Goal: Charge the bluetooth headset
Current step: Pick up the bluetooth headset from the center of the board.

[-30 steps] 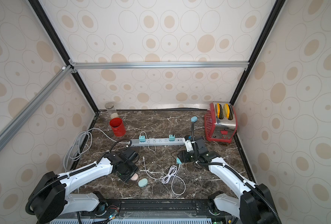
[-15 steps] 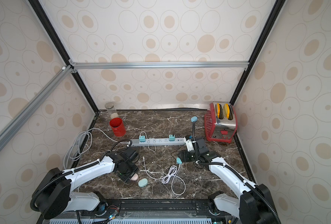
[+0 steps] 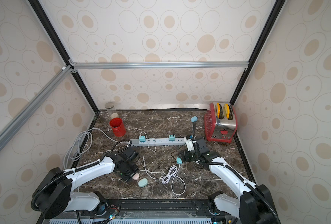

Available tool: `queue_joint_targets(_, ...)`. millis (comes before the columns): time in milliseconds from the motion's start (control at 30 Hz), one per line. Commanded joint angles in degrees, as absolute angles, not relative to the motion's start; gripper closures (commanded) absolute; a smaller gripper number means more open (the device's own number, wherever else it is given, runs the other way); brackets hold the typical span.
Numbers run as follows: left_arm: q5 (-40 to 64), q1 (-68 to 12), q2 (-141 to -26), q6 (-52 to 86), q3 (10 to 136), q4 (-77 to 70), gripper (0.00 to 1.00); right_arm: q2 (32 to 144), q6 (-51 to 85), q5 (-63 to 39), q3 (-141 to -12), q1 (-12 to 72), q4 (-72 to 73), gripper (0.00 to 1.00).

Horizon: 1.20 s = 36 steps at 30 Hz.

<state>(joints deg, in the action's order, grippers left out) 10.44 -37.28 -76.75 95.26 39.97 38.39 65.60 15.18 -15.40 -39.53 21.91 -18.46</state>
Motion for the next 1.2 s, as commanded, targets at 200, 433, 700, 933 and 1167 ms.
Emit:
queue_joint_targets(200, 9.8, -36.7, -76.8, 93.9, 39.1, 39.6, 0.47, 64.5, 15.6, -15.9, -38.5, 21.4, -19.0, 0.44)
queue_joint_targets(433, 9.8, -36.7, -76.9, 93.7, 38.5, 38.9, 0.5, 63.1, 15.7, -15.6, -38.0, 21.0, -19.1, 0.46)
queue_joint_targets(700, 2.0, -36.8, -74.8, 80.2, 44.7, 31.3, 0.73, 62.9, 16.8, -21.0, -38.0, 19.8, -16.5, 0.46)
queue_joint_targets(933, -0.1, -34.7, -71.9, 61.2, 46.9, 6.6, 0.79, 62.8, 14.2, -35.1, -37.8, 19.8, -7.8, 0.42)
queue_joint_targets(1167, 8.2, -29.5, -67.2, 48.8, 43.4, -11.4, 0.76, 63.3, 13.7, -37.7, -32.5, 22.5, 13.0, 0.42)
